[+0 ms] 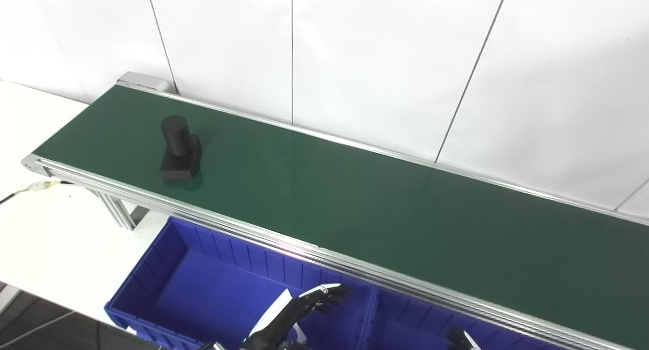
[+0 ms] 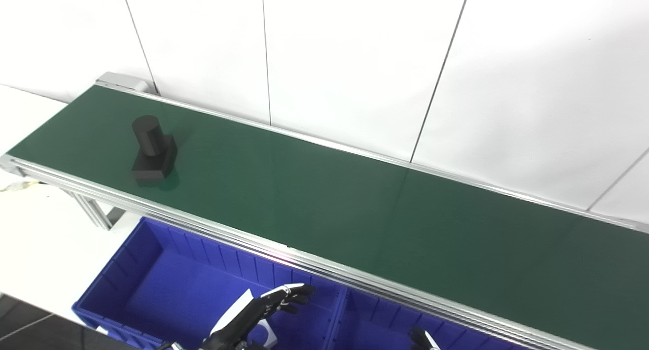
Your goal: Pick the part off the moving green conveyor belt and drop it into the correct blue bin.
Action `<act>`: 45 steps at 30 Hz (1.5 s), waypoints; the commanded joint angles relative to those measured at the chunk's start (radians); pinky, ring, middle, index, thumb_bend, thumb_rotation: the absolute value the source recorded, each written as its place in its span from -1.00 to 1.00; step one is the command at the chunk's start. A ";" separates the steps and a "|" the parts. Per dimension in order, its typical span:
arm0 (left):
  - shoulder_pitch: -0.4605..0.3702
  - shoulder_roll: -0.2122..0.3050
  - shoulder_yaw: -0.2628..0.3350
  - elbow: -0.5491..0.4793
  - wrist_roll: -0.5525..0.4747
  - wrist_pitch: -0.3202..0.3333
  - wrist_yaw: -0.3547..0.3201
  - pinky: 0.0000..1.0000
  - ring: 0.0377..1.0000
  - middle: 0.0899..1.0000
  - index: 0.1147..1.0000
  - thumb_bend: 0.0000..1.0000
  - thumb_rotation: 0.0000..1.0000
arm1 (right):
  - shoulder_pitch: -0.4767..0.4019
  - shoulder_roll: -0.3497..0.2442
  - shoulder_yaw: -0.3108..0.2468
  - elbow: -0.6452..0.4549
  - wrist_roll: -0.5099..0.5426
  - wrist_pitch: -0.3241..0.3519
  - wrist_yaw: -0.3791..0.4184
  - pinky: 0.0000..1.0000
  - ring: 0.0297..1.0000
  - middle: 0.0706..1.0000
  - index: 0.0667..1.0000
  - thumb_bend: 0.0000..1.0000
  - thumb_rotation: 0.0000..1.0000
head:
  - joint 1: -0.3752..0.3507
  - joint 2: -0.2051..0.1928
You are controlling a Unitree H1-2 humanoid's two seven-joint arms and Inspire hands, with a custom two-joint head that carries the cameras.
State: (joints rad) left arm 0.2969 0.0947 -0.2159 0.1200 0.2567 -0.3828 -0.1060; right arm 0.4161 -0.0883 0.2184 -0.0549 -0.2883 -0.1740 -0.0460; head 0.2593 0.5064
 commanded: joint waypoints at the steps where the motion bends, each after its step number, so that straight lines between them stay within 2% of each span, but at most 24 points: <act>1: -0.017 -0.001 -0.005 -0.008 0.007 -0.038 0.018 0.50 0.62 0.68 0.63 0.86 -0.79 | -0.008 0.006 -0.004 -0.010 0.007 -0.072 -0.012 0.62 0.69 0.71 0.73 0.55 -1.00 | -0.009 -0.014; 4: -0.026 0.002 -0.004 0.025 0.007 -0.064 0.024 0.49 0.61 0.68 0.63 0.86 -0.82 | -0.014 0.012 -0.004 0.015 0.010 -0.101 -0.019 0.60 0.67 0.69 0.71 0.57 -1.00 | -0.021 -0.049; 6: -0.034 0.005 -0.006 0.047 0.008 -0.078 0.028 0.48 0.61 0.68 0.63 0.87 -0.83 | -0.020 0.015 -0.006 0.034 0.012 -0.121 -0.021 0.58 0.66 0.68 0.71 0.59 -1.00 | -0.022 -0.058; 9: -0.041 0.007 -0.008 0.062 0.006 -0.080 0.030 0.46 0.60 0.67 0.63 0.89 -0.81 | -0.029 0.017 -0.010 0.065 0.027 -0.154 -0.020 0.57 0.65 0.68 0.71 0.60 -1.00 | -0.022 -0.085; 15: -0.048 0.006 -0.013 0.085 0.012 -0.082 0.044 0.44 0.57 0.64 0.60 0.90 -0.85 | -0.046 0.021 -0.020 0.120 0.023 -0.205 -0.030 0.57 0.63 0.66 0.67 0.66 -1.00 | -0.021 -0.112; 20: -0.056 0.011 -0.024 0.105 0.003 -0.086 0.059 0.43 0.56 0.63 0.58 0.91 -0.89 | -0.045 0.027 -0.026 0.125 0.017 -0.201 -0.030 0.56 0.63 0.65 0.65 0.67 -1.00 | -0.017 -0.138; 24: -0.065 0.020 -0.045 0.122 0.005 -0.087 0.086 0.42 0.55 0.62 0.56 0.91 -0.84 | -0.060 0.025 -0.029 0.173 -0.010 -0.267 -0.061 0.52 0.60 0.64 0.64 0.70 -1.00 | -0.005 -0.165; 28: -0.070 0.022 -0.057 0.131 0.007 -0.087 0.100 0.40 0.53 0.61 0.56 0.90 -0.85 | -0.070 0.015 -0.018 0.192 -0.038 -0.295 -0.100 0.45 0.56 0.61 0.59 0.76 -1.00 | 0.003 -0.175; 37: -0.091 0.044 -0.113 0.154 0.008 -0.087 0.167 0.36 0.50 0.58 0.53 0.89 -0.84 | -0.059 -0.050 0.057 0.079 -0.020 -0.296 -0.200 0.41 0.56 0.56 0.54 0.78 -1.00 | 0.006 -0.179; 43: -0.091 0.043 -0.114 0.153 0.001 -0.087 0.164 0.39 0.52 0.59 0.54 0.89 -0.80 | -0.051 -0.062 0.065 0.000 -0.005 -0.296 -0.190 0.35 0.55 0.57 0.53 0.78 -1.00 | -0.014 -0.165; 45: -0.088 0.042 -0.111 0.145 0.007 -0.087 0.162 0.38 0.52 0.59 0.54 0.89 -0.81 | -0.054 -0.058 0.062 0.006 -0.003 -0.295 -0.187 0.35 0.56 0.57 0.54 0.81 -1.00 | -0.030 -0.144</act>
State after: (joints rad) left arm 0.2223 0.1330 -0.3261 0.2918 0.2664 -0.4286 0.0428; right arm 0.3655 -0.1503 0.2812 -0.0253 -0.2982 -0.4152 -0.2319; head 0.2379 0.3527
